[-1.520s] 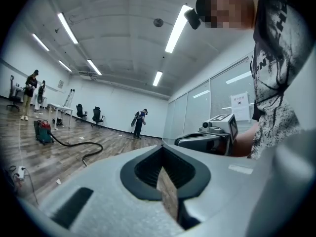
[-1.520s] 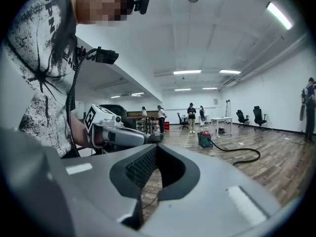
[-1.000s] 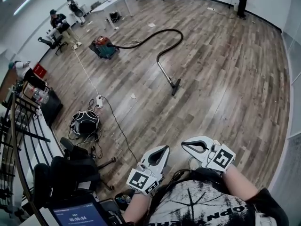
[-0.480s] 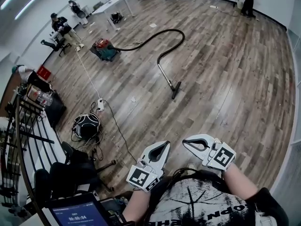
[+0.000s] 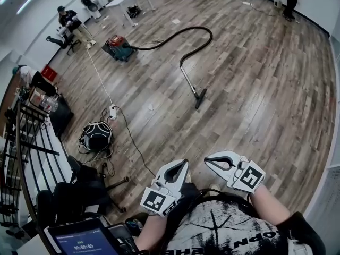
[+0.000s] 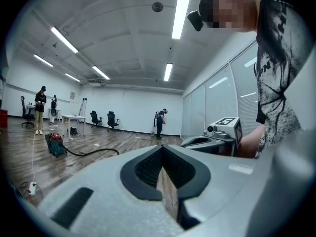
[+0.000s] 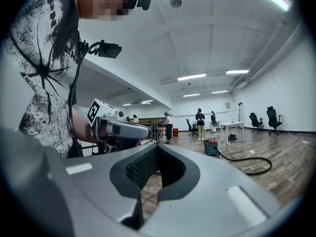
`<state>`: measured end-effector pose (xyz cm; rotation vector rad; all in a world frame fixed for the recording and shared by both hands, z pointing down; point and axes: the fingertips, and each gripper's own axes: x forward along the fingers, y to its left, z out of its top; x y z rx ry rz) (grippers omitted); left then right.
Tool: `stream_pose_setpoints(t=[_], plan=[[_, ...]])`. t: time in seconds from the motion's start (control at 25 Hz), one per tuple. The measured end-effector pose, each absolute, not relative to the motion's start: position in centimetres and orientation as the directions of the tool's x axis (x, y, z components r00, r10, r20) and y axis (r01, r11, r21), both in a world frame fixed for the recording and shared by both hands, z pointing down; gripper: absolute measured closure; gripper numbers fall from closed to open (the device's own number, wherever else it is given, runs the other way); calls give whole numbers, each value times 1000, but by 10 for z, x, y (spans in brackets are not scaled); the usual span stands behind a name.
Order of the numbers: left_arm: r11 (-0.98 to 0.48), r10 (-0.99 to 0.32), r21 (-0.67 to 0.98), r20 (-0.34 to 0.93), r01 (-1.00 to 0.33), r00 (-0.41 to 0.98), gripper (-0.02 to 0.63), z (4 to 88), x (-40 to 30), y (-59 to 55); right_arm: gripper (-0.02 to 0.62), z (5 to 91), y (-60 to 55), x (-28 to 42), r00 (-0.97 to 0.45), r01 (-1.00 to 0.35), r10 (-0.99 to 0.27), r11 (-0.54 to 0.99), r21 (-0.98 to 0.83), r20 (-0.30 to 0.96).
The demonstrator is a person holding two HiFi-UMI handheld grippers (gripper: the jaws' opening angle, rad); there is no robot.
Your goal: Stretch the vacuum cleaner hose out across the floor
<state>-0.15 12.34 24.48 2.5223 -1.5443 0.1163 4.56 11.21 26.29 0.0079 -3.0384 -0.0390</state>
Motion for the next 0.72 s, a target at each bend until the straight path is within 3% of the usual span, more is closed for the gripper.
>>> stream_pose_setpoints(t=[0.4,0.72], plan=[[-488,-853,143,130,-861,505,606,253,-76,42,589,272,35,-24,-980,-66,-76,996,58,182],[-532,-826,154,122,-833,550,606,244,-182,-13,589,243,-17,-129,-987,-125,-130,990,60,99]])
